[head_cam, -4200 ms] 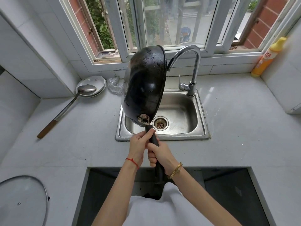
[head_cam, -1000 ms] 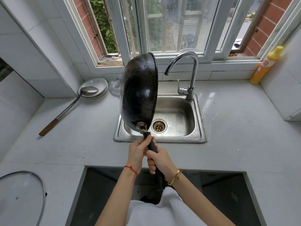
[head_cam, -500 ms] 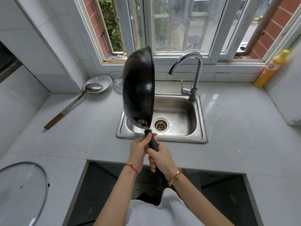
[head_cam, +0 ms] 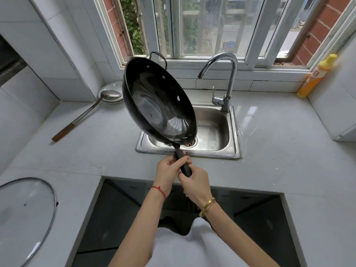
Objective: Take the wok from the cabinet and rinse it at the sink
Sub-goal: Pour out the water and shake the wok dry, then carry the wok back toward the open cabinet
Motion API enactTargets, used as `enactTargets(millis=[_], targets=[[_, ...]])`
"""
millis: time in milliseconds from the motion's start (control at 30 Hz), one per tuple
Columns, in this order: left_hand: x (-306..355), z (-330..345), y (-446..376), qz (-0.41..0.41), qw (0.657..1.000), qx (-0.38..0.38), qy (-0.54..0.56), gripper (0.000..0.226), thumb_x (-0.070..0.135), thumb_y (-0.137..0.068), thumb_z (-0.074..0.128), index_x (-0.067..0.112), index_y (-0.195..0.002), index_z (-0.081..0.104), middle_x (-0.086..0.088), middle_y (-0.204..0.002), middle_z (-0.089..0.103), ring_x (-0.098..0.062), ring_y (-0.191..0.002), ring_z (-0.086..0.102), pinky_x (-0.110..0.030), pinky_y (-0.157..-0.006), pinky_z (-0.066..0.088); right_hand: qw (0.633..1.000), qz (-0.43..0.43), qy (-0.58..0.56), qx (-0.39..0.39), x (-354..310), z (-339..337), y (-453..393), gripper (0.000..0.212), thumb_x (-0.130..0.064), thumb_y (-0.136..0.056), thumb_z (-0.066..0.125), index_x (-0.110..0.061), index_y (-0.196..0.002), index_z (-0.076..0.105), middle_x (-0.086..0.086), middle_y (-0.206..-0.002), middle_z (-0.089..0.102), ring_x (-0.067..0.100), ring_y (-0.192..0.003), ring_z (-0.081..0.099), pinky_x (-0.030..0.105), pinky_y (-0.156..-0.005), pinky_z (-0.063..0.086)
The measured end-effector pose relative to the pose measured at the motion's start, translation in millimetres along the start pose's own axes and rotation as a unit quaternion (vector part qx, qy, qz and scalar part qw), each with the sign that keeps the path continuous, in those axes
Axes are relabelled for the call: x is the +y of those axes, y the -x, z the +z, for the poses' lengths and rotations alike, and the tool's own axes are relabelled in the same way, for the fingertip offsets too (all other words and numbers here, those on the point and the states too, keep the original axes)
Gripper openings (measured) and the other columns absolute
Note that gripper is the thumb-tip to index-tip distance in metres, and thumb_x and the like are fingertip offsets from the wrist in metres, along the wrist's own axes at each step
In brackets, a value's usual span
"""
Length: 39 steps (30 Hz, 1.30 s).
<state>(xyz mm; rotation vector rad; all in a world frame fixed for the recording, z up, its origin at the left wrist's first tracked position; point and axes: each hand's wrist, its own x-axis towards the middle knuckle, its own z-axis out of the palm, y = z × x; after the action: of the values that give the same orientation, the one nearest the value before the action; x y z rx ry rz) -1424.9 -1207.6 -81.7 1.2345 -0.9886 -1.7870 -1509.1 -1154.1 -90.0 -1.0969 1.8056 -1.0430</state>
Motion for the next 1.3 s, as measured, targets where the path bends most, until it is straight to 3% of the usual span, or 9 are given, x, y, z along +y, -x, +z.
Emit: enactTargets(millis=[133, 233, 433, 733, 900, 1300], targets=[[-3.5, -10.1, 6.5, 0.000, 0.999, -0.021, 0.024, 0.021, 0.010, -0.091, 0.062, 0.005, -0.110, 0.068, -0.011, -0.098, 0.073, -0.020, -0.096, 0.070, -0.029, -0.082, 0.057, 1.000, 0.014, -0.006, -0.013, -2.9, 4.1, 8.2, 0.015, -0.016, -0.089, 0.062, -0.016, -0.074, 0.058, 0.002, -0.058, 0.058, 0.020, -0.048, 0.059, 0.032, -0.048, 0.055], [0.0, -22.6, 10.0, -0.004, 0.998, -0.047, 0.029, 0.017, 0.015, -0.093, 0.060, 0.008, -0.105, 0.069, -0.009, -0.096, 0.072, -0.018, -0.086, 0.071, -0.028, -0.067, 0.058, 0.993, 0.048, -0.080, -0.068, -13.4, 6.7, 13.4, 0.011, -0.008, -0.089, 0.060, -0.009, -0.078, 0.058, 0.004, -0.054, 0.057, 0.012, -0.040, 0.055, 0.025, -0.044, 0.051], [14.3, -58.0, 15.2, -0.011, 0.990, -0.105, 0.096, 0.028, 0.015, -0.091, 0.059, 0.005, -0.116, 0.067, -0.007, -0.098, 0.070, -0.017, -0.099, 0.066, -0.029, -0.082, 0.054, 0.964, 0.068, -0.212, -0.148, -43.8, 30.1, 26.8, 0.014, -0.005, -0.088, 0.059, -0.006, -0.075, 0.054, 0.003, -0.053, 0.049, 0.013, -0.039, 0.049, 0.024, -0.042, 0.046], [23.0, -102.2, 33.5, -0.021, 0.981, -0.182, 0.063, 0.042, 0.022, -0.085, 0.062, 0.004, -0.123, 0.063, -0.008, -0.097, 0.069, -0.019, -0.099, 0.065, -0.030, -0.088, 0.053, 0.978, 0.059, -0.190, -0.067, -64.3, 73.8, 66.2, 0.010, -0.005, -0.090, 0.056, -0.007, -0.081, 0.054, 0.004, -0.052, 0.050, 0.015, -0.039, 0.049, 0.025, -0.040, 0.046], [27.5, -112.7, 46.1, -0.013, 0.969, -0.241, 0.060, 0.038, 0.018, -0.087, 0.061, 0.005, -0.122, 0.064, -0.008, -0.097, 0.067, -0.019, -0.097, 0.064, -0.031, -0.090, 0.053, 0.984, 0.041, -0.171, -0.021, -73.8, 85.2, 91.0, 0.013, -0.002, -0.090, 0.055, -0.008, -0.079, 0.052, -0.003, -0.047, 0.051, 0.012, -0.035, 0.049, 0.025, -0.038, 0.045], [32.8, -77.5, 79.5, -0.028, 0.917, -0.398, 0.017, 0.035, 0.012, -0.092, 0.057, -0.002, -0.124, 0.060, -0.013, -0.104, 0.065, -0.022, -0.098, 0.063, -0.032, -0.091, 0.051, 0.976, 0.040, -0.126, 0.171, -71.7, 69.9, 144.9, 0.020, -0.006, -0.090, 0.058, -0.010, -0.072, 0.051, -0.003, -0.041, 0.051, 0.016, -0.030, 0.049, 0.024, -0.036, 0.041]])
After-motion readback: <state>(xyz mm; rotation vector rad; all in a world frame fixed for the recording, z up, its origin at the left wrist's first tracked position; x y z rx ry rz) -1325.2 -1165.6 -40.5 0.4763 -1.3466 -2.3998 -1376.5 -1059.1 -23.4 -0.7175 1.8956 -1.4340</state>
